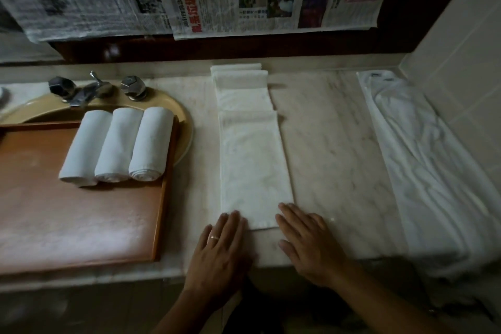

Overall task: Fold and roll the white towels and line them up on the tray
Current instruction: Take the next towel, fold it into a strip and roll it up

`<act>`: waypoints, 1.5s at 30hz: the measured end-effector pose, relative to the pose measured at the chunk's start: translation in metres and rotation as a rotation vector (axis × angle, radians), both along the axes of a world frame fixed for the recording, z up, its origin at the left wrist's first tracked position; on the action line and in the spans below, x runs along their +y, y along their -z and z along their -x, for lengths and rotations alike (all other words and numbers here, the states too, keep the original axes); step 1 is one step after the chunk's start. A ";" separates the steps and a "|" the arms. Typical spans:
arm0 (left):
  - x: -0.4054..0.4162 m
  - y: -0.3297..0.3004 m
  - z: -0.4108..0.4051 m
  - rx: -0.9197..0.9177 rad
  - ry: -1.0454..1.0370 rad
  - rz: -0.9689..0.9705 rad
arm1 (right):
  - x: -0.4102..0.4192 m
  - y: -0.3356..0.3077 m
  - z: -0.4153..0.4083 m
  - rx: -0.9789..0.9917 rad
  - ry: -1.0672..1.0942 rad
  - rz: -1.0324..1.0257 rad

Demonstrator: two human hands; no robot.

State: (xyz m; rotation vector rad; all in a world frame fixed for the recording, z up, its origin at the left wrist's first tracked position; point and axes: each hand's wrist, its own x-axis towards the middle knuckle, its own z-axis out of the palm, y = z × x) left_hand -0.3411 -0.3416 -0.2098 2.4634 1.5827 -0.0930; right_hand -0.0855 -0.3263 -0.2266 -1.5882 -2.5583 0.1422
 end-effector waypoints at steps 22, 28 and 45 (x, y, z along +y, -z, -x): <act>-0.036 -0.007 -0.011 -0.081 0.116 -0.254 | -0.054 -0.005 -0.010 0.066 0.092 -0.065; -0.032 -0.009 -0.012 -0.202 0.003 -0.167 | -0.051 -0.017 -0.011 0.190 0.203 0.058; -0.010 -0.020 -0.029 -0.300 -0.367 -0.133 | -0.014 -0.043 0.000 0.288 0.541 0.265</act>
